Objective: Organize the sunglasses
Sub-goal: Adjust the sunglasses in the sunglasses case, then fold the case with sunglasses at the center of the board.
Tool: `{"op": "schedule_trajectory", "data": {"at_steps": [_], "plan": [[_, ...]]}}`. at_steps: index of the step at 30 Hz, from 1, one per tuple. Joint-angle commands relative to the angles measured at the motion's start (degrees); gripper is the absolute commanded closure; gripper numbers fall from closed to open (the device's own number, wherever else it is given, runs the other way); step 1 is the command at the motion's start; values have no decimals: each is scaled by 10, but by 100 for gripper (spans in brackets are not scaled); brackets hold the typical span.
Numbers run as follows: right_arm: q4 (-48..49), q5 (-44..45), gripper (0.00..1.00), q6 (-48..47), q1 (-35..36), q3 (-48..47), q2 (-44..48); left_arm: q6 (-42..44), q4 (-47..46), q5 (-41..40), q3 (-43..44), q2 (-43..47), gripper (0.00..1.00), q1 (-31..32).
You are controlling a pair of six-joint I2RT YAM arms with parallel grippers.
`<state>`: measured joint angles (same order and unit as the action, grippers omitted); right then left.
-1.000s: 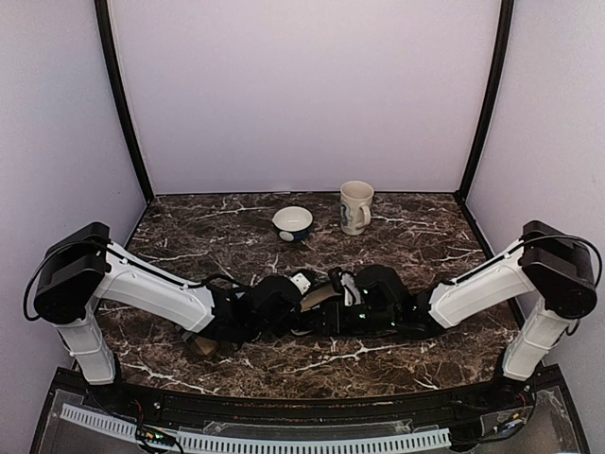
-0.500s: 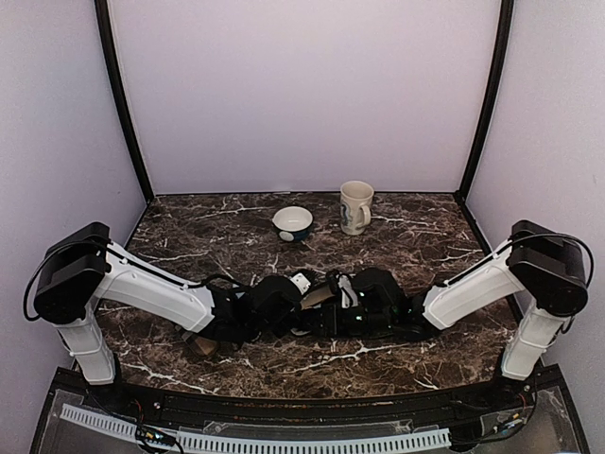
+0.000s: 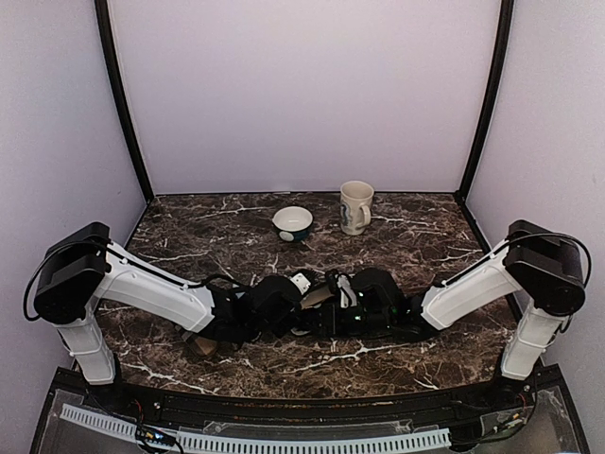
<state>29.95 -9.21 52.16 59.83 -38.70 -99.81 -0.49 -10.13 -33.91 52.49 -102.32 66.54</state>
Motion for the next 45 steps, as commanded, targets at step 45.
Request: {"op": "schedule_trajectory", "data": {"at_steps": [45], "plan": [[-238, 19, 30, -86, -162, -149, 28, 149, -80, -120, -21, 13, 100, 18]]}}
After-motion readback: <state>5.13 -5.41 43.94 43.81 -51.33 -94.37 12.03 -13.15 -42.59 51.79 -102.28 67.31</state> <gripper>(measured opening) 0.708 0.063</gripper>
